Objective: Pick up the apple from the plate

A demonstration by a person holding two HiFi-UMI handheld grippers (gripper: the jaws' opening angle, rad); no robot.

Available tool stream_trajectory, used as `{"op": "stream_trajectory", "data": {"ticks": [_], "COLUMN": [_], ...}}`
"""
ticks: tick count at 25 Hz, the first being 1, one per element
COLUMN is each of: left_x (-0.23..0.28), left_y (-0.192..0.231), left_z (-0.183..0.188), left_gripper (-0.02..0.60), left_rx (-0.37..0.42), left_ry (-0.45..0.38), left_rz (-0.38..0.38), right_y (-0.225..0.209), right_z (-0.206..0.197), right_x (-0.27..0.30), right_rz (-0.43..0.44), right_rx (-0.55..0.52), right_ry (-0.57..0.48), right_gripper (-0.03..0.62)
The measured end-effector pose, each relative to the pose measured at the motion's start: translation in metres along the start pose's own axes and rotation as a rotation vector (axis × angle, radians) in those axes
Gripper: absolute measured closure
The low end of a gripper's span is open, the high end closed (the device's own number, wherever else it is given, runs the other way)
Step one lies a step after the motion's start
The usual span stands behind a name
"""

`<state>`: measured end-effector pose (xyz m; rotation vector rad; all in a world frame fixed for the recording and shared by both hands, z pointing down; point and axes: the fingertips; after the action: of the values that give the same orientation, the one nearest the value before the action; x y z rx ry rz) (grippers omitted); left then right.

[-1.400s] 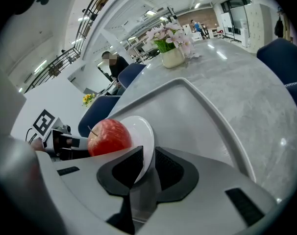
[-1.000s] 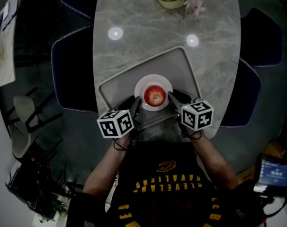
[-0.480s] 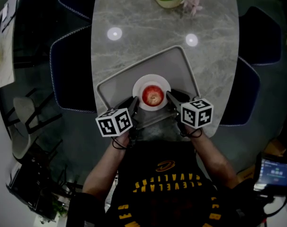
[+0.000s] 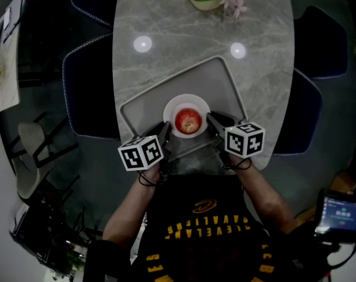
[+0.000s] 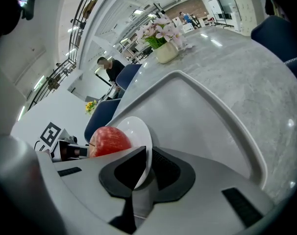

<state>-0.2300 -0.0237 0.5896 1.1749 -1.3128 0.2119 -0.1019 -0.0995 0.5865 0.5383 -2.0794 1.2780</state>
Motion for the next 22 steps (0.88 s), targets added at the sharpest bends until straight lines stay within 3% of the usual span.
{"op": "stream_trajectory", "data": {"ticks": [9,22], "left_x": [-0.002,-0.013], "left_y": [-0.005,-0.013], "left_z": [-0.009,-0.019], "left_gripper": [0.532,0.535], "left_rx": [-0.021,-0.035], "left_ry": [0.06,0.081], "left_rz": [-0.032,-0.075], "right_y": [0.001,0.007], "right_z": [-0.008,-0.022], "right_x": [-0.005,-0.022], "right_rz": [0.035,0.07], "right_rx": [0.09,0.18], "right_ry": [0.03,0.0], "right_gripper": [0.551,0.553]}}
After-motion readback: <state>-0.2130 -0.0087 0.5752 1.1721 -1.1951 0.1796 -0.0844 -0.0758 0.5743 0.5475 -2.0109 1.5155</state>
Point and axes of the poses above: the fingertips, and each gripper's own axes: x forward along the fingers, y to its left, z out of its top, and after that the axes turned 4 degrees about z, right-handed
